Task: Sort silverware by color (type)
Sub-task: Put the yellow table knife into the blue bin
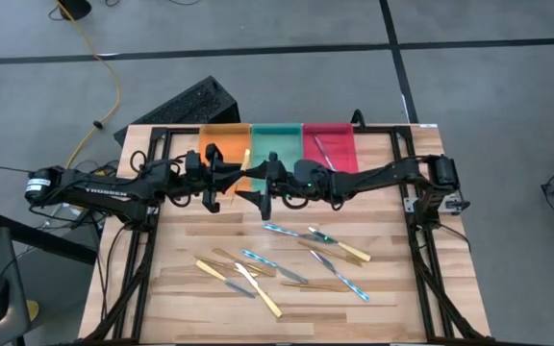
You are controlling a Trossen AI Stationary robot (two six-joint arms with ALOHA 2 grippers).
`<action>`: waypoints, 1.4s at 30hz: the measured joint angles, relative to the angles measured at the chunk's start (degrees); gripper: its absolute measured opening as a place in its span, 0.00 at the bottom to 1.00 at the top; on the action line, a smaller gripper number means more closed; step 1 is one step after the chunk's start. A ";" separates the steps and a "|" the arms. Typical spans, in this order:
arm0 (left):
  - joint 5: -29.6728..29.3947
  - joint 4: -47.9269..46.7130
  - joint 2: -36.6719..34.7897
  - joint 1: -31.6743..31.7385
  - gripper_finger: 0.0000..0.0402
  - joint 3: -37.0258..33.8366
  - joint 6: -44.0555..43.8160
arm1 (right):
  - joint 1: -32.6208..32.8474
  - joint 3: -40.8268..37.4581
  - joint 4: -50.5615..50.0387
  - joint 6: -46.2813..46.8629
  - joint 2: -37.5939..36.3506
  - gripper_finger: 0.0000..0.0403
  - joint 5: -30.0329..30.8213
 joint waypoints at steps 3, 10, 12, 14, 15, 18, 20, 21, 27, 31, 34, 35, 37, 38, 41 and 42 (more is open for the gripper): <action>-0.02 0.00 0.00 0.00 0.10 0.00 0.00 | -0.11 0.11 0.48 -0.01 -0.12 0.76 -0.01; -0.04 0.00 0.00 0.00 0.10 0.00 0.02 | -1.18 0.08 3.66 -0.32 -0.12 0.75 -2.08; -0.04 0.00 0.00 0.00 0.10 0.00 0.07 | -1.36 0.08 4.51 -0.32 -0.05 0.75 -3.99; -0.04 0.00 0.00 0.00 0.10 0.00 0.39 | -1.38 0.06 5.68 -0.33 -0.06 0.73 -5.11; -0.04 0.02 -0.02 0.00 0.10 0.00 0.63 | -1.37 0.07 5.86 -0.34 -0.11 0.73 -5.18; -0.07 0.09 0.00 0.00 0.10 0.00 0.87 | -1.41 0.06 5.50 -0.39 -0.09 0.71 -5.16; -0.07 0.07 0.00 0.00 0.10 0.00 0.87 | -1.43 0.06 5.50 -0.47 -0.07 0.71 -5.16; -0.07 0.07 0.00 0.00 0.10 0.00 0.87 | -1.45 0.06 5.62 -0.47 -0.07 0.71 -5.16; 0.31 0.41 0.13 0.00 0.10 0.00 0.55 | -1.43 0.06 5.99 -0.47 -0.07 0.70 -5.16; 0.35 0.33 1.00 0.00 0.10 0.02 -0.17 | -1.43 0.04 5.99 -0.12 -0.07 0.70 -4.50; 0.39 1.59 1.94 0.00 0.10 0.07 -0.29 | -1.47 0.02 5.83 0.83 -0.07 0.69 -4.48; 0.39 2.04 2.17 0.00 0.10 0.07 -0.31 | -1.46 0.02 5.80 0.93 -0.07 0.68 -4.47; 0.39 3.48 2.58 0.00 0.10 0.07 -0.31 | -1.45 0.01 5.31 1.00 -0.07 0.67 -4.44; 0.41 3.50 2.60 0.00 0.10 0.07 -0.33 | -1.45 0.02 5.29 1.02 -0.07 0.66 -4.44; 0.46 3.67 2.61 0.00 0.10 0.07 -0.35 | -1.45 0.02 4.43 1.04 -0.07 0.59 -4.44; 0.49 3.64 2.61 -0.01 0.10 0.07 -0.38 | -1.45 0.02 4.41 1.04 -0.07 0.56 -4.44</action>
